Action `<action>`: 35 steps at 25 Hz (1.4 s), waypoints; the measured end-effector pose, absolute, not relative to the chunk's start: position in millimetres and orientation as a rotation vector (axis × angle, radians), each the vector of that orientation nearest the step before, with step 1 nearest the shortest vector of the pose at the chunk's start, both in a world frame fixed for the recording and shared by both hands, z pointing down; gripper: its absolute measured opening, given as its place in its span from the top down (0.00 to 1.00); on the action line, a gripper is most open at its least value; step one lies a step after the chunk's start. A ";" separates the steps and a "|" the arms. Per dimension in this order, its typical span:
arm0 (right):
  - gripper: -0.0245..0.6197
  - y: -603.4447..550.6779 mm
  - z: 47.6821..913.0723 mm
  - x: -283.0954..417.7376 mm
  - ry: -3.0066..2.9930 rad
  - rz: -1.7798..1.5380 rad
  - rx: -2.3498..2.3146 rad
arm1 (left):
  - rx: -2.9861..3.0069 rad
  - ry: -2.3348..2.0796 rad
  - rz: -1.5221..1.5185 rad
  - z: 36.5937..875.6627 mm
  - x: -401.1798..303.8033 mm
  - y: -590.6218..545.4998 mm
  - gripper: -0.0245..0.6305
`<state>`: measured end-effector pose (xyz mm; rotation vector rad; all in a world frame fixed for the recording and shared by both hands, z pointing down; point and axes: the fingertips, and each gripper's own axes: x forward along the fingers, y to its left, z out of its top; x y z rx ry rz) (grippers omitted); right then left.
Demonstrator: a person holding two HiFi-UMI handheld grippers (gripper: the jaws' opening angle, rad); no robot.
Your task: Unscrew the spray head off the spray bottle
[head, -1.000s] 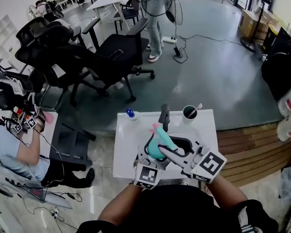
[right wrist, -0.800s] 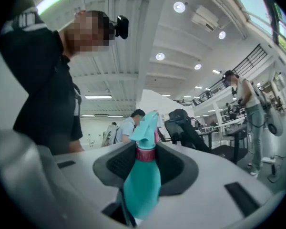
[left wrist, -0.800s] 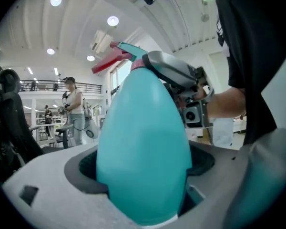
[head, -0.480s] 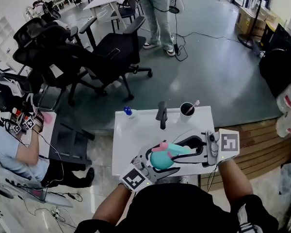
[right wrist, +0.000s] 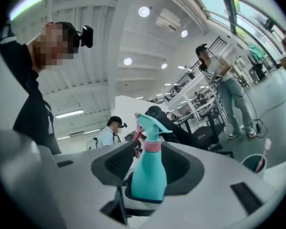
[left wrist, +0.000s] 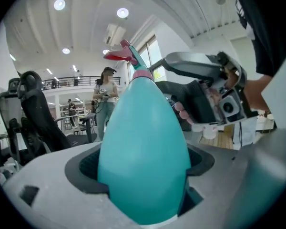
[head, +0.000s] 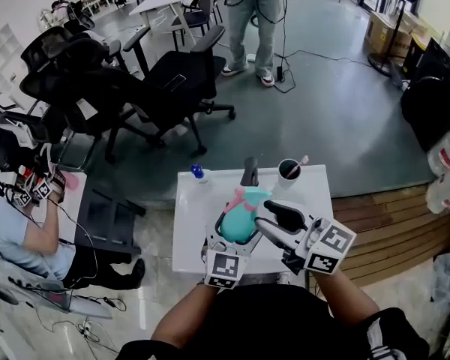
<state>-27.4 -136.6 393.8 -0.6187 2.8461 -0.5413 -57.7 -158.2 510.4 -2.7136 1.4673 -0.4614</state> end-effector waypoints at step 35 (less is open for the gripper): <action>0.75 -87.6 343.8 -35.2 2.989 -0.137 0.083 | -3.112 0.880 -0.036 448.1 -14.6 -97.8 0.25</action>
